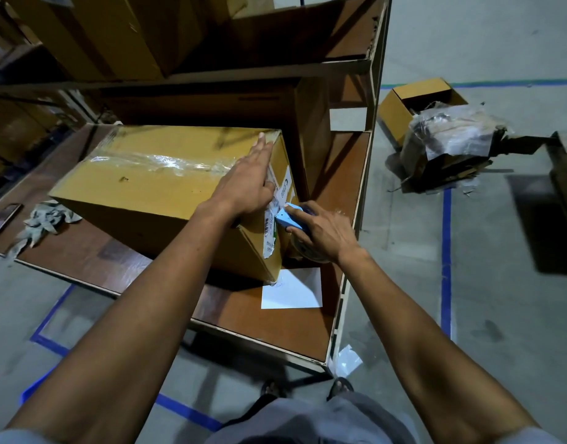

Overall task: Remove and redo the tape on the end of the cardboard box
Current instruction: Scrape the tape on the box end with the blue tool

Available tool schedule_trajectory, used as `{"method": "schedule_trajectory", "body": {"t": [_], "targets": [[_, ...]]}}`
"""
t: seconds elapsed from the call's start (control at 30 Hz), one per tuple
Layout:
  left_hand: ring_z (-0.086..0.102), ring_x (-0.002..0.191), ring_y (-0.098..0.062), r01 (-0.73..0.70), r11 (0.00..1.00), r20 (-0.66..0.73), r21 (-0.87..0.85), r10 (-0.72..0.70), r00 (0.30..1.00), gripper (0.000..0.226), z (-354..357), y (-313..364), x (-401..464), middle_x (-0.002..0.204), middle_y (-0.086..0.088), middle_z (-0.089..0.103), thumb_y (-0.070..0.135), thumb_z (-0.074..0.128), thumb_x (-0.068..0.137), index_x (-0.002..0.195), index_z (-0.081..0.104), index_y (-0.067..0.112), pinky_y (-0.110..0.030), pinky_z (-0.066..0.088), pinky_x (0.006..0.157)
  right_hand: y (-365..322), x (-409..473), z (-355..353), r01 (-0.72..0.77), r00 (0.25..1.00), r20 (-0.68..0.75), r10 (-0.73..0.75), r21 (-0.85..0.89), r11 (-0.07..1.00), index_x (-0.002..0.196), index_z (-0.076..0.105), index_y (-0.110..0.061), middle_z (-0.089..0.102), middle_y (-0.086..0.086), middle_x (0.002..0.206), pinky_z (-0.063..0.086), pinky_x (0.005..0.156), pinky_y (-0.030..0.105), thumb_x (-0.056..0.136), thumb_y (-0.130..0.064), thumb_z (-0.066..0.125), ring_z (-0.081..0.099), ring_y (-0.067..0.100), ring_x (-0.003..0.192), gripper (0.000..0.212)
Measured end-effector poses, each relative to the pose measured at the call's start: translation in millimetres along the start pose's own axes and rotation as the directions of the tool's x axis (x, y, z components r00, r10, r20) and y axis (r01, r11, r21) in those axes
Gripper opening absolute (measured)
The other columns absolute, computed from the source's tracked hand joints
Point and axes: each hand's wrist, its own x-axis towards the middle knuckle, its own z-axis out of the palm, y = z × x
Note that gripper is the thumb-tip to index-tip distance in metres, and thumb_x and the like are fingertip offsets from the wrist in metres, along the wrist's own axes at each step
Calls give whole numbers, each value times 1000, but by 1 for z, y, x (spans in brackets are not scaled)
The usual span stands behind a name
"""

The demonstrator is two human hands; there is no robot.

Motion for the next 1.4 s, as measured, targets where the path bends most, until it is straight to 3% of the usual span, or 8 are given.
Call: {"method": "schedule_trajectory", "body": {"t": [0.17, 0.3, 0.67, 1.0, 1.1, 1.23, 1.4], "targets": [[7, 168, -22, -5, 1000, -5, -4, 5, 1000, 89, 1, 0, 0, 182, -2, -4, 14, 61, 103, 174, 7, 16, -49, 19, 134, -2, -6, 11, 27, 995, -97, -30, -38, 999, 153, 43, -32, 34, -1, 170, 37, 52, 26, 107, -62, 34, 69, 27, 78, 56], [8, 168, -22, -13, 1000, -3, -10, 13, 1000, 89, 1, -2, 1, 183, -3, -2, 14, 60, 102, 174, 8, 15, -49, 19, 135, -1, -8, 19, 21, 996, -81, -24, -48, 999, 162, 29, -31, 33, -3, 170, 44, 57, 28, 108, -61, 31, 69, 31, 90, 62], [8, 168, -21, -11, 1000, -19, -17, 10, 1000, 88, 1, -5, 4, 183, -3, 1, 15, 61, 103, 174, 9, 15, -44, 15, 135, 1, -8, 33, 49, 998, -40, -48, 13, 999, 158, 21, -40, 23, 2, 171, 56, 60, 38, 100, -48, 59, 62, 31, 80, 70], [9, 168, -21, -31, 999, -31, -26, 31, 999, 86, 4, -10, 6, 182, -5, 7, 15, 60, 103, 174, 11, 15, -45, 14, 135, -3, -7, 28, 61, 996, -68, -59, 23, 998, 158, 29, -41, 35, -3, 166, 56, 58, 38, 104, -53, 46, 65, 33, 79, 58], [8, 168, -21, -37, 999, -26, -19, 37, 999, 86, 6, -11, 7, 182, -5, 7, 16, 59, 102, 174, 11, 15, -46, 15, 135, -8, -11, 25, 52, 995, -92, -46, 56, 997, 157, 33, -39, 40, 0, 163, 56, 58, 38, 104, -54, 36, 66, 35, 81, 55], [8, 168, -21, -35, 999, -21, -25, 34, 999, 86, 6, -11, 8, 182, -7, 7, 15, 59, 102, 173, 11, 13, -46, 14, 135, -13, -11, 24, 9, 998, -63, -6, 52, 999, 158, 30, -41, 37, -2, 166, 54, 59, 35, 105, -53, 39, 67, 36, 87, 55], [7, 168, -22, -33, 999, 0, -18, 33, 999, 86, 6, -13, 9, 182, -8, 6, 15, 57, 101, 173, 10, 12, -48, 14, 135, -13, -9, 12, 8, 998, -62, -3, 77, 997, 152, 37, -41, 43, -7, 162, 55, 60, 36, 104, -58, 29, 71, 37, 92, 51]]}}
